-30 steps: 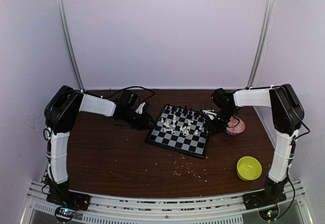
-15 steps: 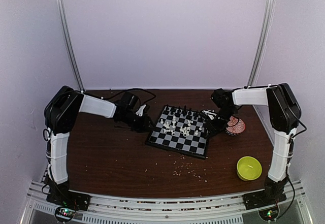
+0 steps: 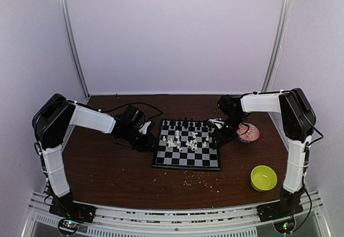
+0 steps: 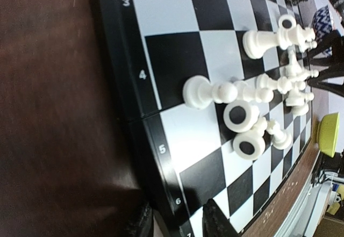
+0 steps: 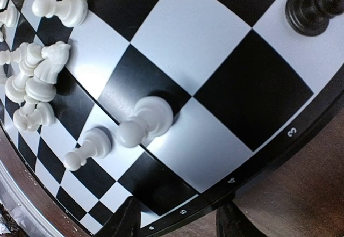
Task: Set up the chess pieces on the board
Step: Move the chessboard to the center of the board, then pick up the rook from the chessboard.
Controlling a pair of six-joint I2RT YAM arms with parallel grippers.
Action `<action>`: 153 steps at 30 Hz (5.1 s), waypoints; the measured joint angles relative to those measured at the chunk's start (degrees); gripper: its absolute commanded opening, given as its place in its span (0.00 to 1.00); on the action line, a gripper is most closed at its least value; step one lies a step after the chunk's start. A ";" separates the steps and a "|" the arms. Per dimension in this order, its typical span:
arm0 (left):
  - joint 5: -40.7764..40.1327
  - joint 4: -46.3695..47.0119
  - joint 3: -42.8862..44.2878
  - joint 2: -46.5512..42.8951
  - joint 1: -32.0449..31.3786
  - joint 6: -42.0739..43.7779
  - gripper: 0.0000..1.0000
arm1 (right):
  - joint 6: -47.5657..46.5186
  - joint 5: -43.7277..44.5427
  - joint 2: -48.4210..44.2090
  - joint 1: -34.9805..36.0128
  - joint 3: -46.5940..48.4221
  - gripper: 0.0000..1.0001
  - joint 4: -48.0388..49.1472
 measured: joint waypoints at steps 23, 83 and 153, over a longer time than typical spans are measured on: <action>-6.62 -0.24 -15.76 -13.68 -5.42 -2.91 0.31 | -2.51 -2.19 -3.15 6.95 -5.51 0.46 2.64; -14.27 -26.16 31.32 6.67 -14.16 42.18 0.18 | -17.55 -1.40 -44.06 -3.34 -28.17 0.50 12.04; -20.26 -27.87 34.91 14.91 -15.52 46.01 0.09 | -19.23 0.11 -39.63 -3.34 -28.26 0.48 11.58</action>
